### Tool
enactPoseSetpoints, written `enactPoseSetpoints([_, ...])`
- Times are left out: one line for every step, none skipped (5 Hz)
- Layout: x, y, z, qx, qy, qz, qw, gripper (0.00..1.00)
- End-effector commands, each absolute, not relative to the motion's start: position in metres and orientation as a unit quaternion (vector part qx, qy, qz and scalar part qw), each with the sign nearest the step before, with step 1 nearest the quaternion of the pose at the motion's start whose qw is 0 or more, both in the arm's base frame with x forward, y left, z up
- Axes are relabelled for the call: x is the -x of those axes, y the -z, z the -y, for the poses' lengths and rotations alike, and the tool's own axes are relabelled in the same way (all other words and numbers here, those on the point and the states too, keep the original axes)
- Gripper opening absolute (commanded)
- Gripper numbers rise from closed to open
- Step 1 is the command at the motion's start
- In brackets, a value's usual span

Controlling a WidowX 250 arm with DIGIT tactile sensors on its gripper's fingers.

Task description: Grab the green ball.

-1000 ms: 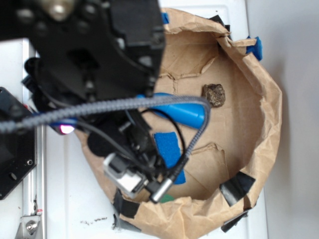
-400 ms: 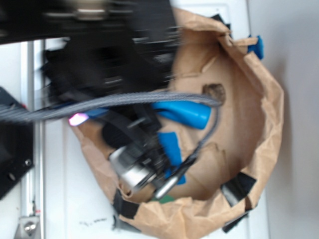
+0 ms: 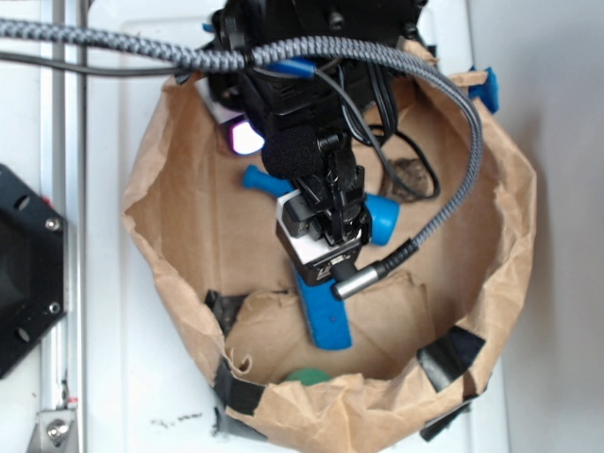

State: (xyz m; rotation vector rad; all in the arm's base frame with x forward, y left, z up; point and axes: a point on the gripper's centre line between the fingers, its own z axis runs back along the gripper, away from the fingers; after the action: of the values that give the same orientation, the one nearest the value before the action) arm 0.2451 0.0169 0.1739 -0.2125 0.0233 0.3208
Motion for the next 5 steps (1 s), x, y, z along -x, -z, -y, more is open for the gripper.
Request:
enactPoseSetpoints([-0.247,-0.181,-0.006,0.063,-0.054,0.063,0.995,1.0])
enactPoseSetpoints([-0.253,-0.167,0.0,0.053,-0.094,0.025,0.994,1.0])
enactPoseSetpoints([-0.262,-0.134,-0.005,0.014,-0.059,-0.015,0.998,1.0])
enactPoseSetpoints([-0.262,-0.134,-0.005,0.014,-0.059,-0.015,0.998,1.0])
enactPoseSetpoints([-0.262,-0.134,-0.005,0.014,-0.059,-0.015,0.998,1.0])
